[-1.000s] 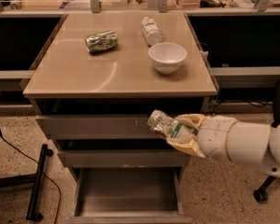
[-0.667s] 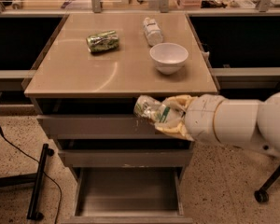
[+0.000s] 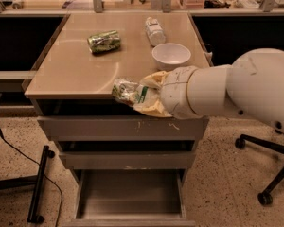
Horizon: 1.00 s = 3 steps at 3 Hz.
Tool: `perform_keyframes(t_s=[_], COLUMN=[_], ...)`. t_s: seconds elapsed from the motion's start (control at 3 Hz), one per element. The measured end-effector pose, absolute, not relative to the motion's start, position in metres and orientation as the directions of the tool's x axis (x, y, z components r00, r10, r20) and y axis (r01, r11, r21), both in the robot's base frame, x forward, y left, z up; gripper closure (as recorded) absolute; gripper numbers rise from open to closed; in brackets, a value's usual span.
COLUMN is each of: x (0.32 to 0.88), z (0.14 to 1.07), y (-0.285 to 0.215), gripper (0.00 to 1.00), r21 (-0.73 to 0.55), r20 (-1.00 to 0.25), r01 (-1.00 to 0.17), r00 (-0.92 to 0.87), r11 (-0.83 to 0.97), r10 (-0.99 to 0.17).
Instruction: Pick 7up can from bottom drawer and place on counter
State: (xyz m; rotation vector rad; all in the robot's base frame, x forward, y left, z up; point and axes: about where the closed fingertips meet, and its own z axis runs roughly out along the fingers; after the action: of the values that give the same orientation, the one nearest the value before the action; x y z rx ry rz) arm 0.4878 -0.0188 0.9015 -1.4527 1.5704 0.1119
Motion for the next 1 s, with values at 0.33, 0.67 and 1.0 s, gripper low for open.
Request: perform_keyframes(t_s=[0.33,0.67,1.0], x=[0.488,0.507,0.550], z=[0.901,0.899,0.894], y=[-0.018,-0.017,-0.024], gripper=[1.00,1.00,1.00], r21=[-0.511,-0.510,-0.498], r20=[-0.671,-0.688,-0.707], r01=[-0.810,-0.817,-0.830], r00=[0.168,0.199,0.221], r11=[0.286,0.270,0.251], r10=[-0.722,-0.698,-0.672])
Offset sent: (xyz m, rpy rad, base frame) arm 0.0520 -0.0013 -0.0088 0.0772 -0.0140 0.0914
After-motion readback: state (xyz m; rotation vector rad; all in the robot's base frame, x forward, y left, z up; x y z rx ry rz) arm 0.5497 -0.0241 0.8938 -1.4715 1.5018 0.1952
